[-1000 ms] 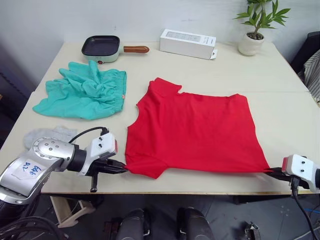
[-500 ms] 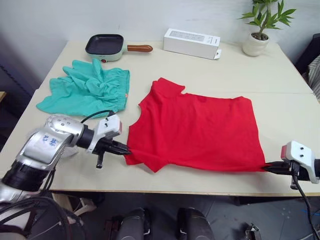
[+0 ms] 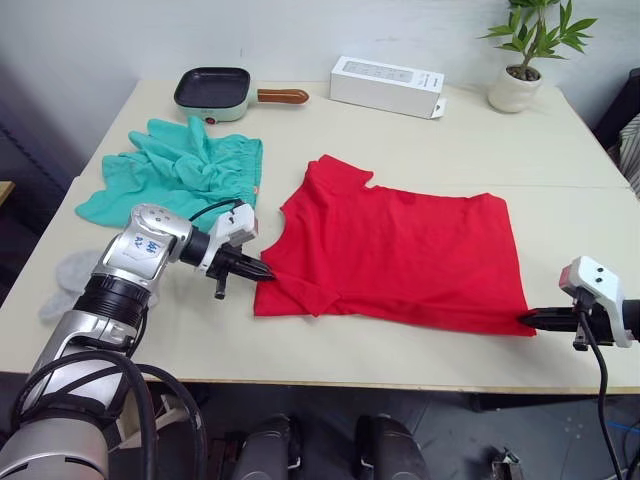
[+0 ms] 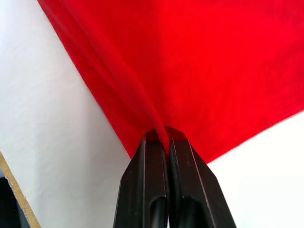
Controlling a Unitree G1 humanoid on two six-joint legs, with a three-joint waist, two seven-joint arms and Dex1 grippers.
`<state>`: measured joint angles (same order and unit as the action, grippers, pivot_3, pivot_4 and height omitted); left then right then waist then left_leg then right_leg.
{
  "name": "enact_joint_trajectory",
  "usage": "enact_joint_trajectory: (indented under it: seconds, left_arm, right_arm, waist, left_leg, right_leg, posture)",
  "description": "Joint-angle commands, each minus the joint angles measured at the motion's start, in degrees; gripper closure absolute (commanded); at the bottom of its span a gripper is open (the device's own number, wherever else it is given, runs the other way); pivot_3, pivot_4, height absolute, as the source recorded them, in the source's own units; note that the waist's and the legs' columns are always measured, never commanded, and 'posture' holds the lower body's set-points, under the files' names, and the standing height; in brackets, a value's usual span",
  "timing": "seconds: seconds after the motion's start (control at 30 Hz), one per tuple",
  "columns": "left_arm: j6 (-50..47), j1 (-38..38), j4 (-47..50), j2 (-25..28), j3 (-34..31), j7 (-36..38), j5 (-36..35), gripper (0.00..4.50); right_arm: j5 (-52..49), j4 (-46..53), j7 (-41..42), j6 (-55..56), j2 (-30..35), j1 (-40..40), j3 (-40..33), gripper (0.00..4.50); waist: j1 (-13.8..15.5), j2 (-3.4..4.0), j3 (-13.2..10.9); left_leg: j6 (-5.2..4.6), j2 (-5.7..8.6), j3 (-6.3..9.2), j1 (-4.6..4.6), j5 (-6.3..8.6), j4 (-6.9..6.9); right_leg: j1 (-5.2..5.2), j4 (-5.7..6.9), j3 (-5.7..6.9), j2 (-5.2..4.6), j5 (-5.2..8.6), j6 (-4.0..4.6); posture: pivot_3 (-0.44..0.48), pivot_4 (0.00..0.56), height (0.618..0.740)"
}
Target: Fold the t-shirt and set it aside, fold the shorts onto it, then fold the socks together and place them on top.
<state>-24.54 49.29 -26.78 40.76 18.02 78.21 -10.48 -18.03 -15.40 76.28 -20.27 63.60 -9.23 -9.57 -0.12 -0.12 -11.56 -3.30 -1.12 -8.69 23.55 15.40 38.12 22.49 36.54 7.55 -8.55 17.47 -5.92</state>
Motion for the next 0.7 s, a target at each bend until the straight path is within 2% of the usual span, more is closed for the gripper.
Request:
enact_joint_trajectory:
  seconds: [0.03, 0.37, 0.5, 0.63, 0.7]
  left_arm:
    - [-1.1, 1.5, -1.1, 0.2, -2.5, 0.0, 0.1, 4.5]
    - [1.8, -0.5, -2.5, -1.2, -5.1, -3.5, 1.5, 4.5]
    - [5.2, -2.1, -2.5, -3.0, -8.6, -6.8, 0.4, 3.5]
    - [9.0, -3.6, -2.0, -4.4, -12.8, -10.8, -0.3, 2.25]
    - [12.2, -4.7, -1.4, -4.5, -15.6, -12.8, -1.3, 1.61]
  right_arm:
    - [-1.4, -0.6, -1.3, -1.1, -1.0, 0.0, -2.4, 4.47]
    - [-1.2, -1.7, -7.0, 2.4, -5.0, 0.1, -3.9, 4.47]
    - [-2.8, -1.5, -9.5, 2.2, -6.9, 0.7, -7.1, 4.5]
    - [-4.5, 1.2, -10.9, 3.2, -7.8, 2.8, -11.2, 3.56]
    - [-4.7, 1.9, -12.3, 5.4, -8.0, 3.7, -14.0, 2.83]
  waist:
    - [0.0, 0.0, 0.0]
    - [-0.1, -0.01, 0.0]
    - [-0.1, -0.01, 0.0]
    - [0.0, -0.01, 0.0]
    - [0.0, -0.01, 0.0]
  left_leg:
    - [0.0, 0.0, 0.0, 0.0, 0.0, 0.01]
    - [0.0, 0.01, 0.0, 0.0, 0.0, 0.02]
    - [0.0, 0.0, 0.0, 0.0, 0.0, 0.02]
    - [0.0, 0.01, 0.01, 0.0, 0.0, 0.03]
    - [0.0, 0.01, 0.01, 0.0, 0.0, 0.02]
  right_leg:
    - [0.0, 0.0, 0.0, 0.0, 0.0, 0.0]
    - [0.0, 0.04, -0.01, 0.0, -0.01, -0.01]
    - [0.0, 0.04, -0.05, -0.02, -0.01, -0.02]
    - [-0.01, 0.04, -0.05, -0.02, -0.02, -0.03]
    - [-0.01, 0.04, -0.06, -0.02, -0.02, -0.04]
  posture:
    - [0.0, 0.15, 0.74]
    - [0.0, 0.15, 0.74]
    - [0.0, 0.15, 0.74]
    - [0.0, 0.15, 0.74]
    - [0.0, 0.15, 0.74]
